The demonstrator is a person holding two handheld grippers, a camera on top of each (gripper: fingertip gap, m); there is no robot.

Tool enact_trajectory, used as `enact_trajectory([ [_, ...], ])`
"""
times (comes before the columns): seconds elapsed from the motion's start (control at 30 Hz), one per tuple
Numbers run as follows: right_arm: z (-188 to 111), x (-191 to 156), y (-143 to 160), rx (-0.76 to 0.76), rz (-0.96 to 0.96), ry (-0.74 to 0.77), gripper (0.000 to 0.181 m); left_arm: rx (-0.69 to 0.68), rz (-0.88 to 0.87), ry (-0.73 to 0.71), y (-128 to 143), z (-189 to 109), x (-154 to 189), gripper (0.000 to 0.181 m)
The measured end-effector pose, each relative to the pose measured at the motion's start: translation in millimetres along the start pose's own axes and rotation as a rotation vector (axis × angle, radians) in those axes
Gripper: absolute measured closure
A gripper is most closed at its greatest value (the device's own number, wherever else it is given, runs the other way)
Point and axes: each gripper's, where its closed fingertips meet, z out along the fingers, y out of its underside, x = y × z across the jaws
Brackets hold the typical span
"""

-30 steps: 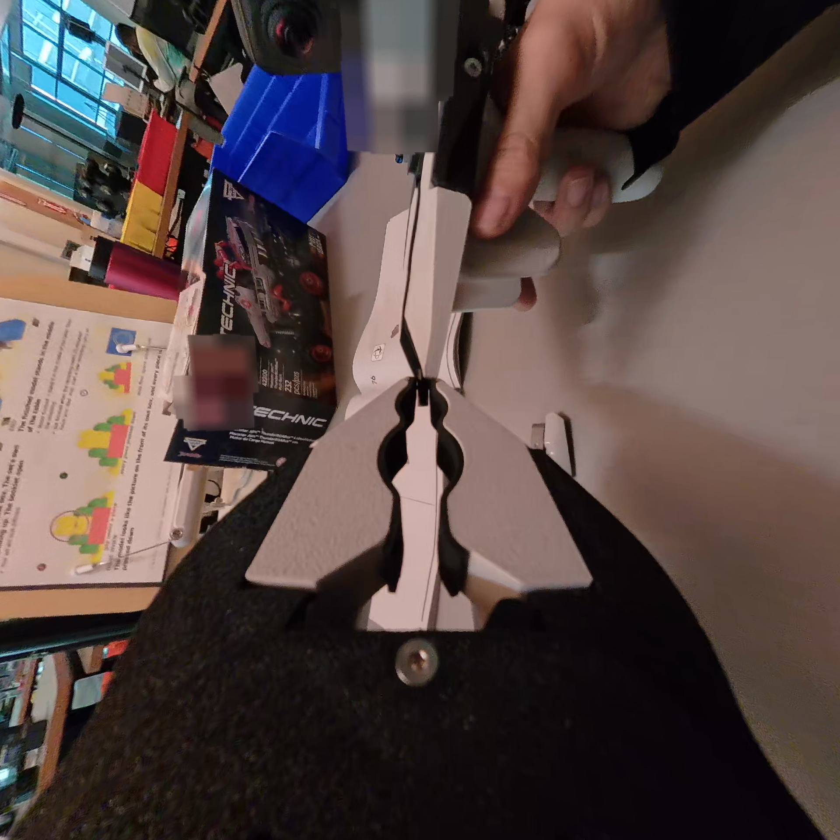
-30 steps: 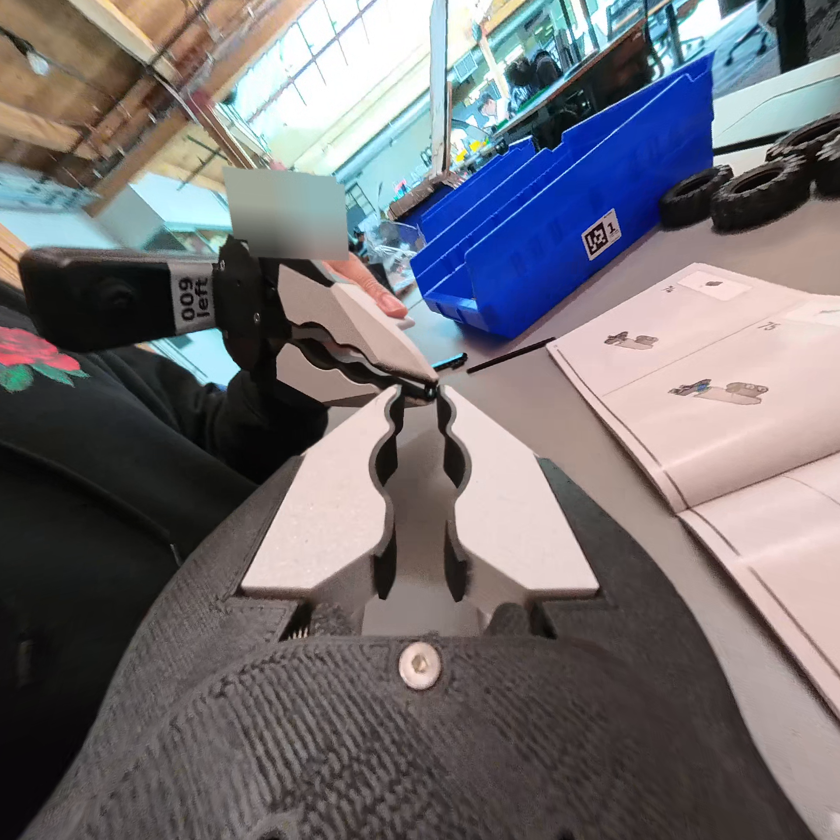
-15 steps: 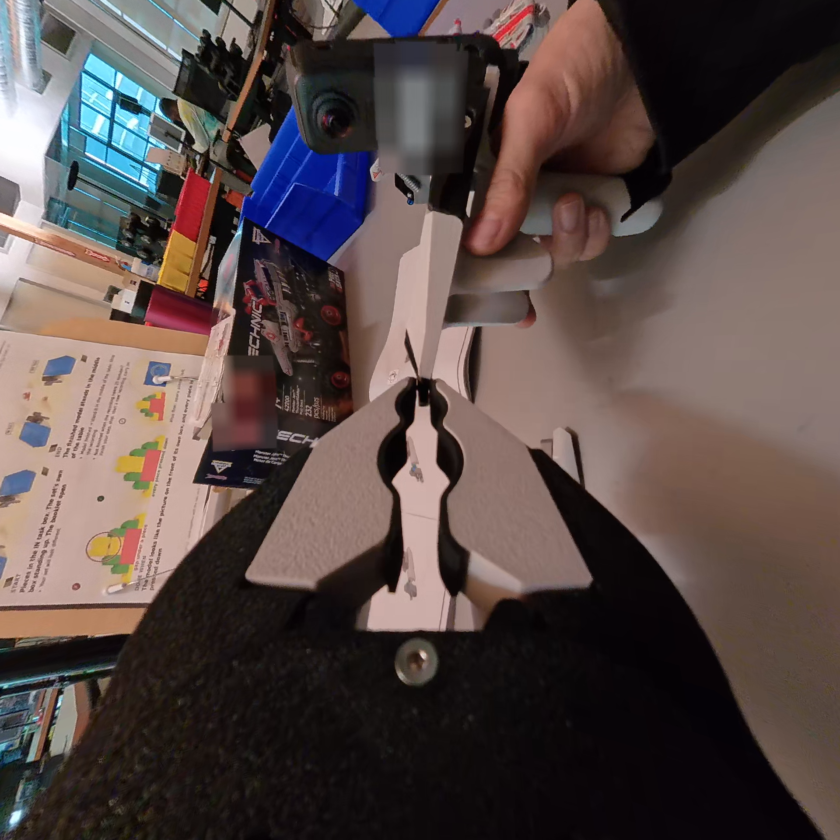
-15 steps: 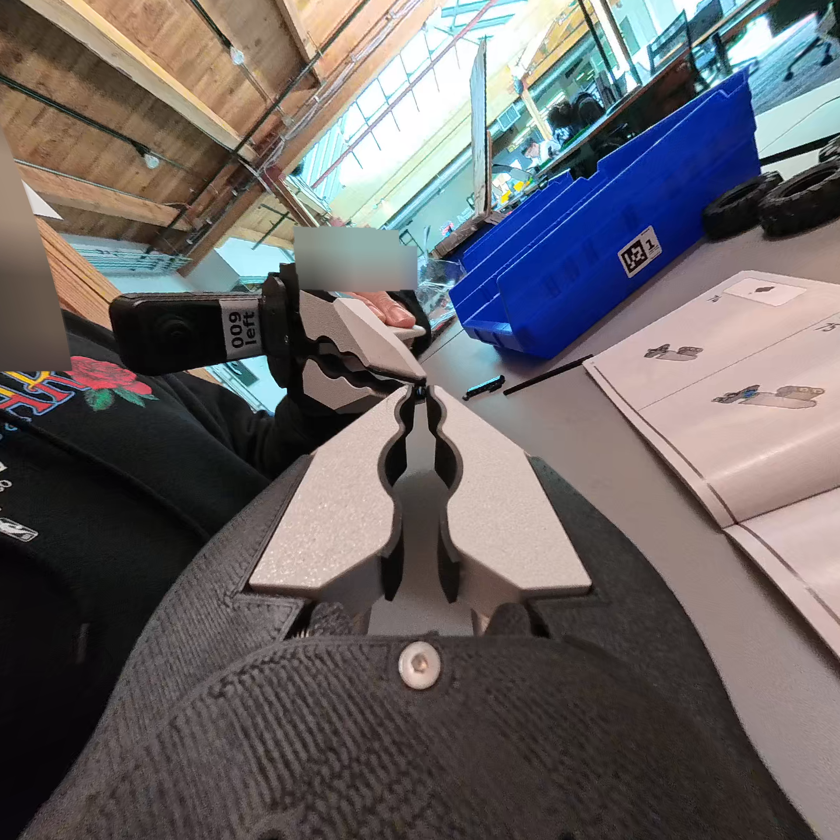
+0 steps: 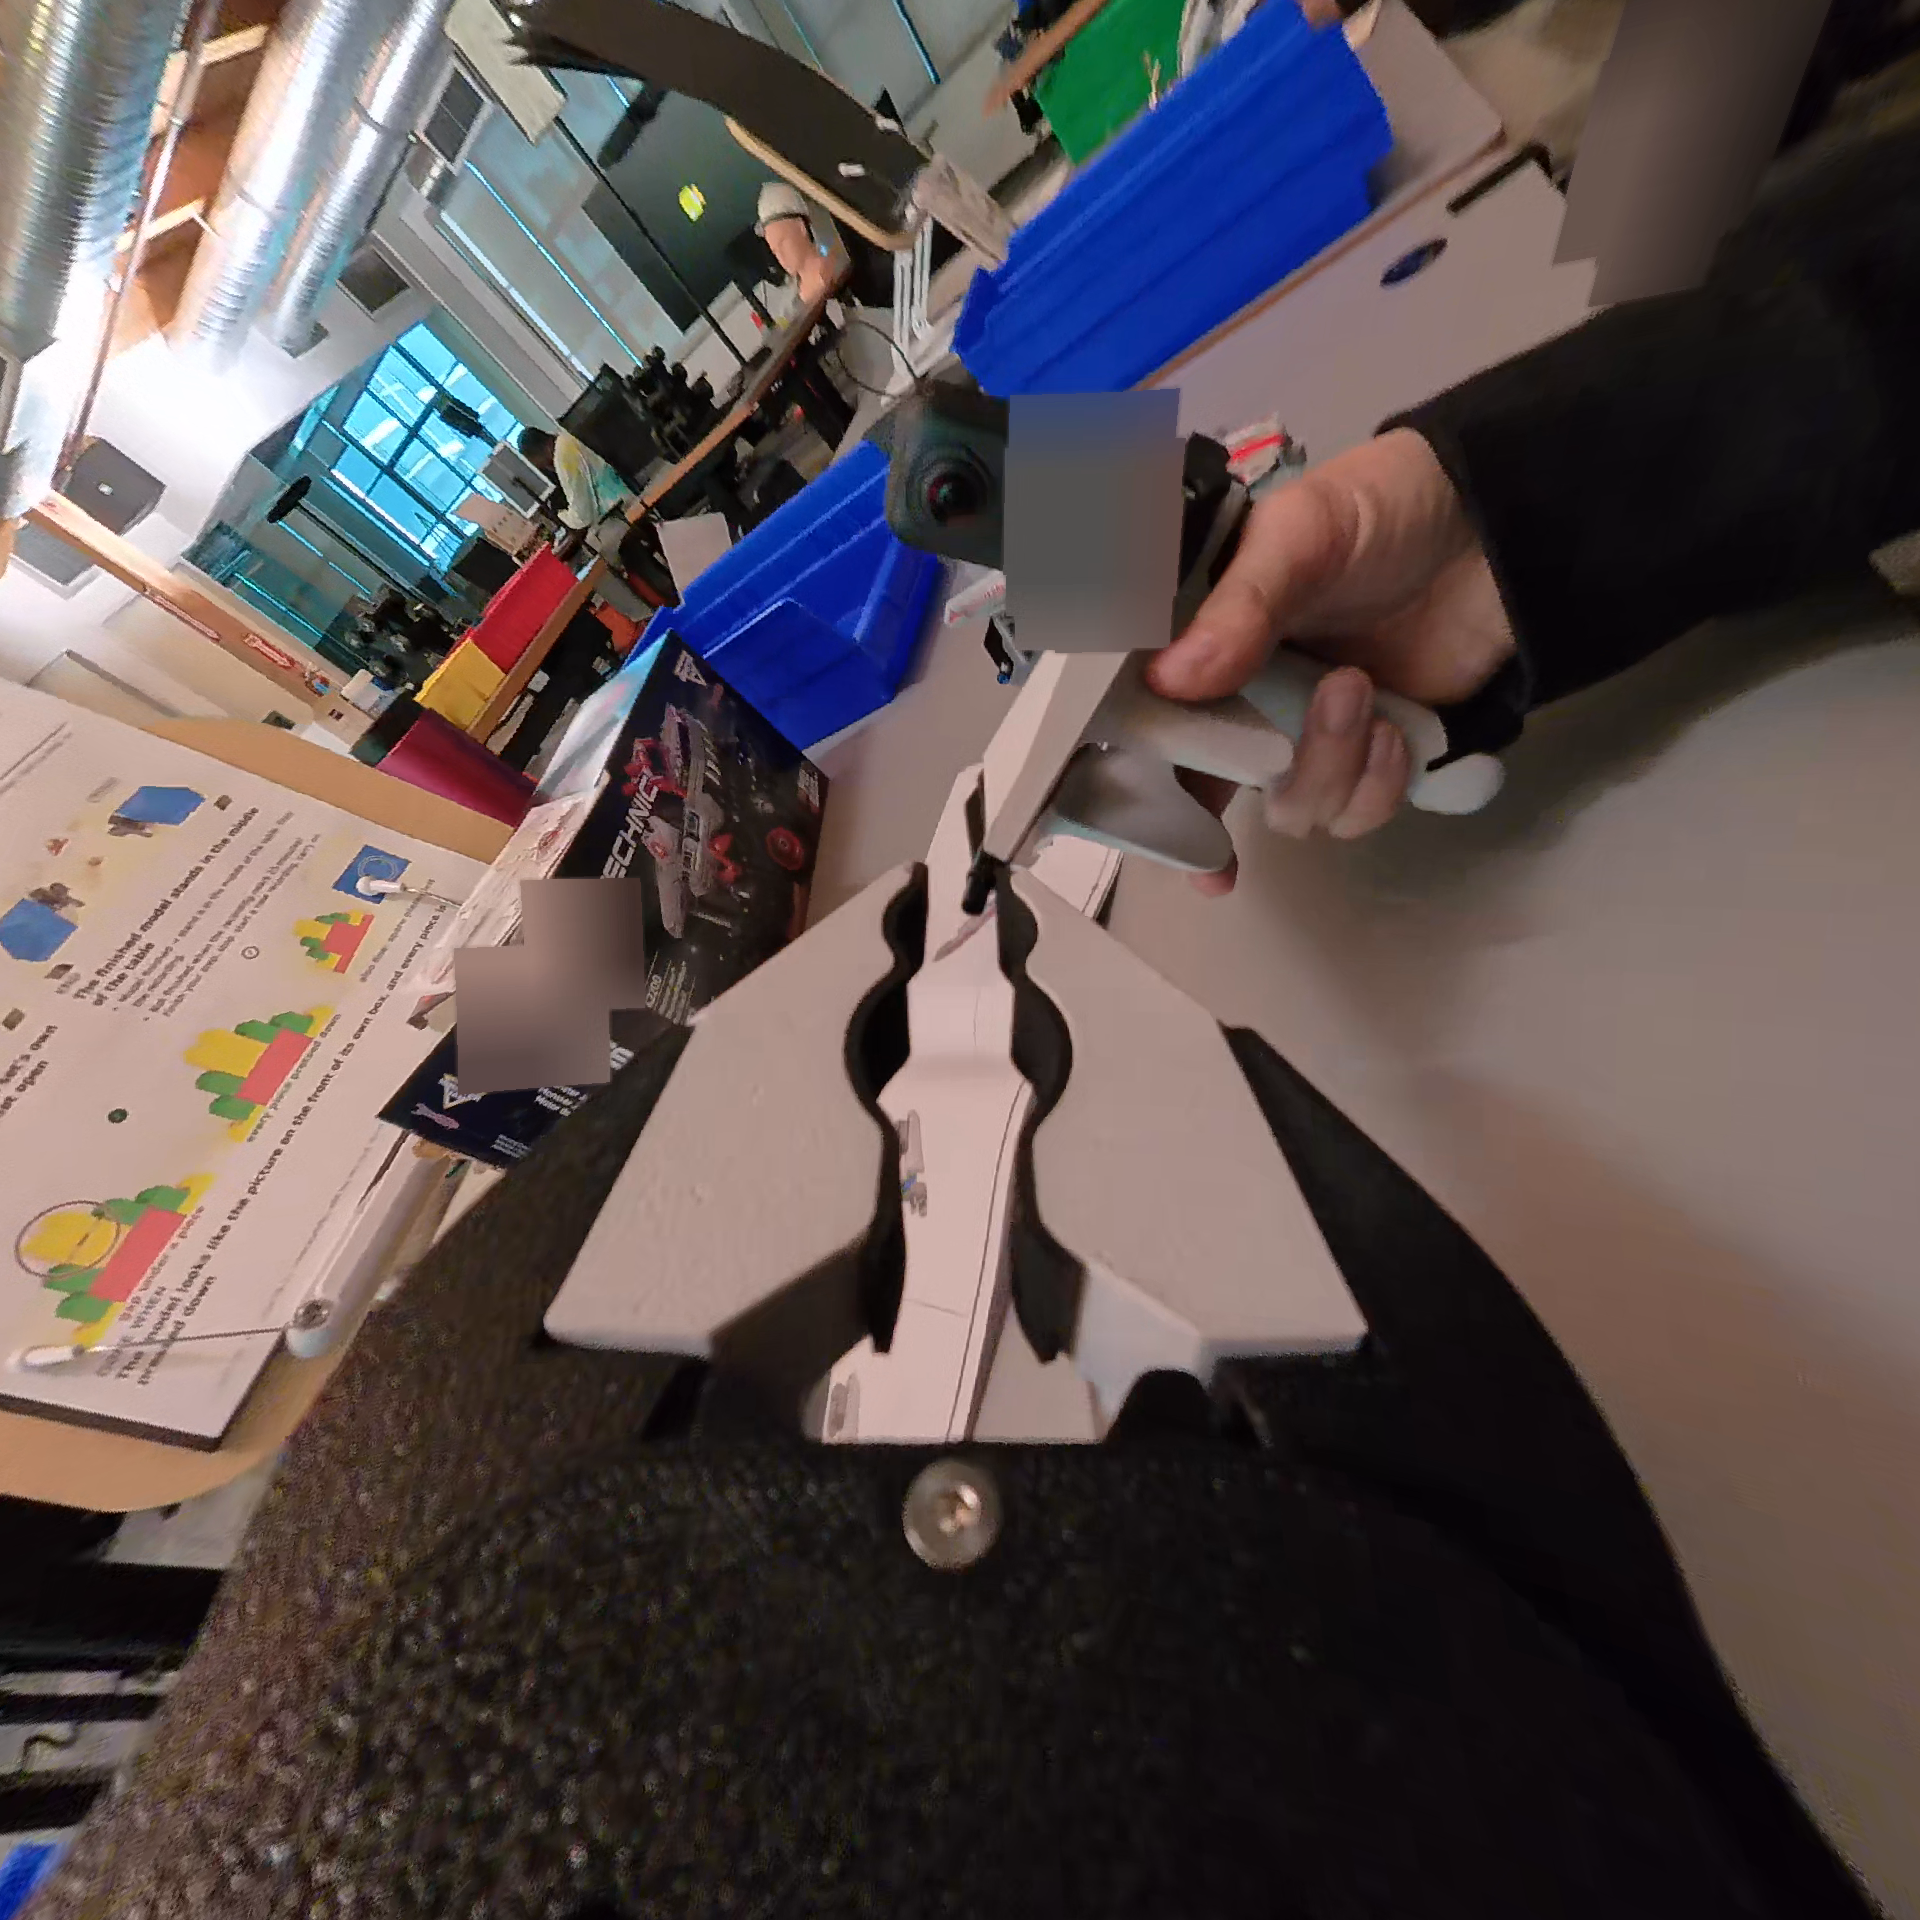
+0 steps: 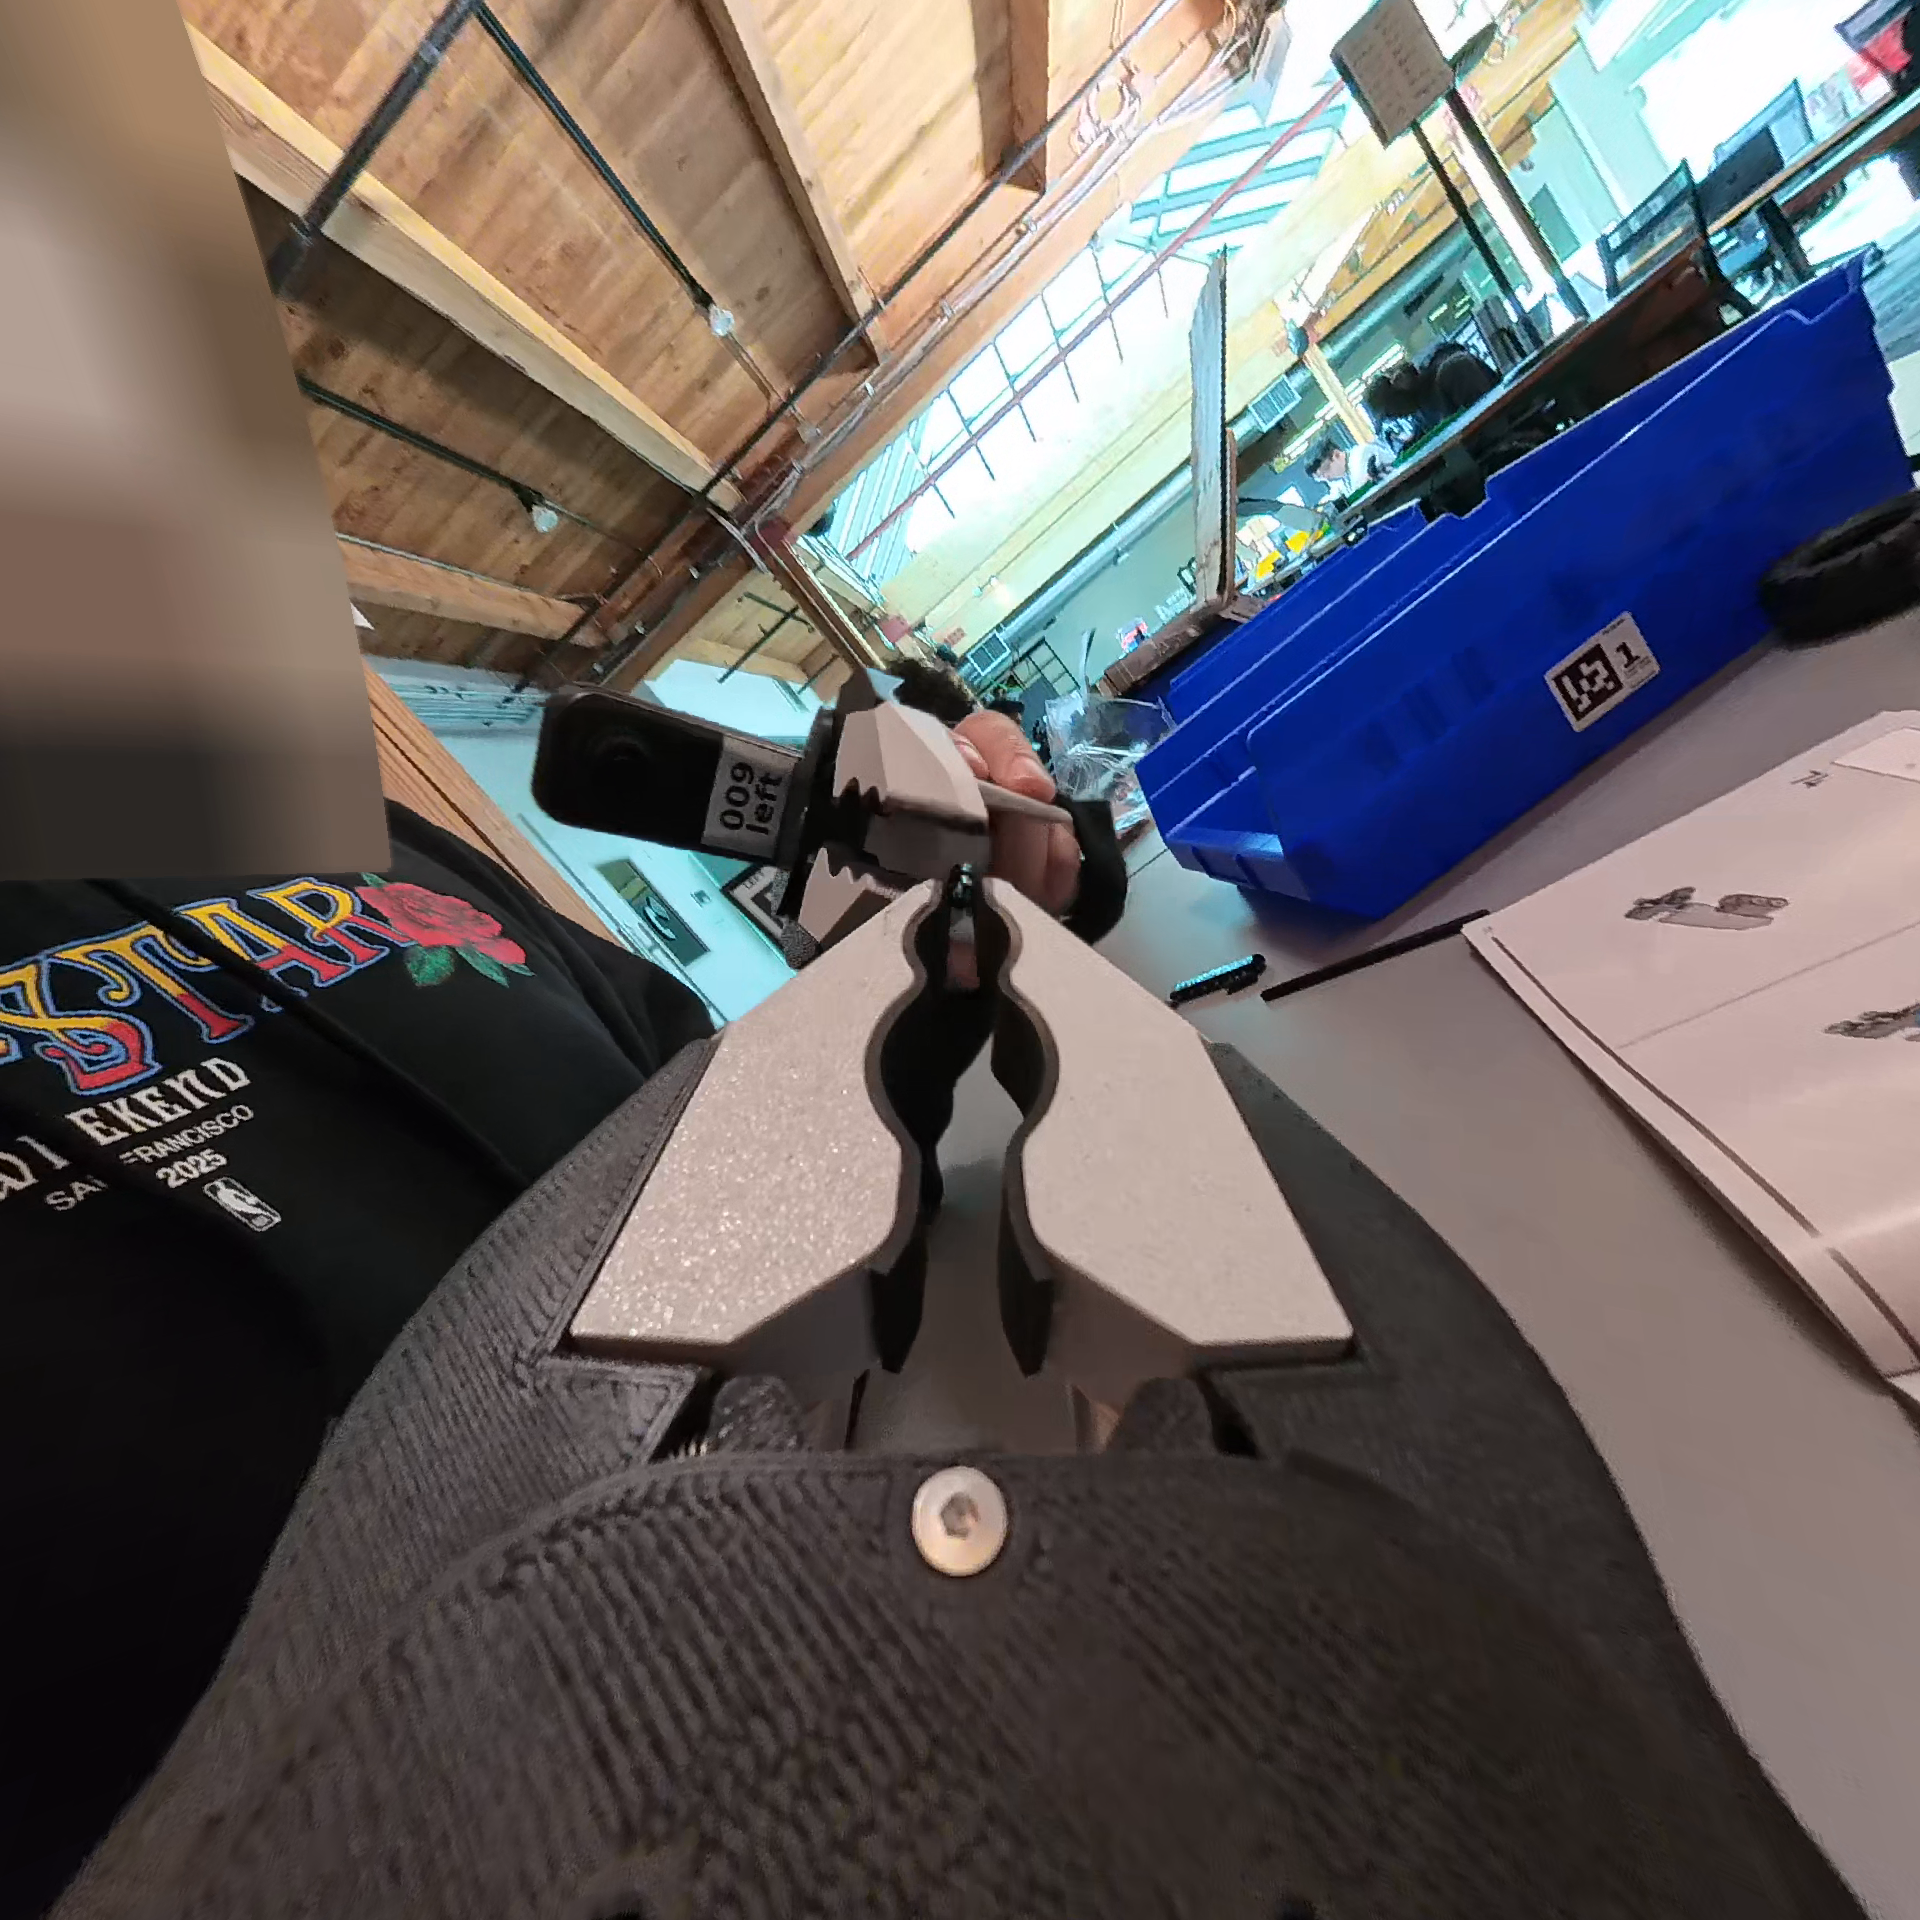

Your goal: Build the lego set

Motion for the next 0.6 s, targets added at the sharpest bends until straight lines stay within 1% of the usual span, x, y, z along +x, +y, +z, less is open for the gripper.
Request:
enact_trajectory([
  [0.2,1.5,-2.2,-5.1,0.058,0.074,-0.052,0.179,0.109,-0.144,0.003,-5.8,-7.4,-7.1,0.168],
  [0.4,7.1,-8.5,-6.7,0.094,0.159,-0.131,0.179,0.171,-0.197,0.050,-7.1,-8.1,-2.3,0.178],
  [0.6,8.9,-8.5,-5.5,0.089,0.179,-0.143,0.179,0.191,-0.261,0.091,-6.3,-10.2,-1.4,0.180],
])
